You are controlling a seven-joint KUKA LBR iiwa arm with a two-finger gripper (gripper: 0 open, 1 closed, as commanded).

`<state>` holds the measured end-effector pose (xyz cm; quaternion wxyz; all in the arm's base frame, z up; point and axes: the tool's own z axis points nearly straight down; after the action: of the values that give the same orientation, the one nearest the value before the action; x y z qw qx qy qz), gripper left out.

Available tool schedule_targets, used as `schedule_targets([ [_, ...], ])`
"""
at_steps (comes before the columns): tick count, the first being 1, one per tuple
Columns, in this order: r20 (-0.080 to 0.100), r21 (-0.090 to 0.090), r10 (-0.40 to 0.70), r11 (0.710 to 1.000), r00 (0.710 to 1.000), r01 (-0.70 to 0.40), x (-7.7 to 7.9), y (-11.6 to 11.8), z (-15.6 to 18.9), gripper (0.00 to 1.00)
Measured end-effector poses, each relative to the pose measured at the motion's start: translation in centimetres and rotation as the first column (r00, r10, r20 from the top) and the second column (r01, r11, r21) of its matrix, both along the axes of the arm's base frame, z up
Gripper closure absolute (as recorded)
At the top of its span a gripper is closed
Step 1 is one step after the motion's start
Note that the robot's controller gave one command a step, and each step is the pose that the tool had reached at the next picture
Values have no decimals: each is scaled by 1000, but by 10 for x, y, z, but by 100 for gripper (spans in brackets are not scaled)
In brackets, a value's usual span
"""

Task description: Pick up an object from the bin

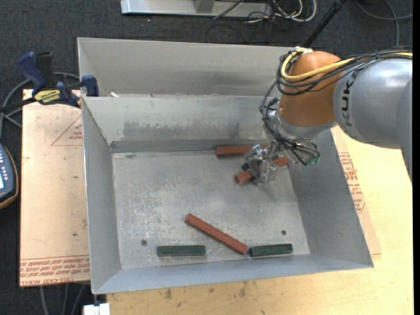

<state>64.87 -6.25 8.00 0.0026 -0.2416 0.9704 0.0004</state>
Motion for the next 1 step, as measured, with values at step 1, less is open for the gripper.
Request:
schedule_targets([
  [1,3,-4,263,965,965,-263,3,-13,49,100],
])
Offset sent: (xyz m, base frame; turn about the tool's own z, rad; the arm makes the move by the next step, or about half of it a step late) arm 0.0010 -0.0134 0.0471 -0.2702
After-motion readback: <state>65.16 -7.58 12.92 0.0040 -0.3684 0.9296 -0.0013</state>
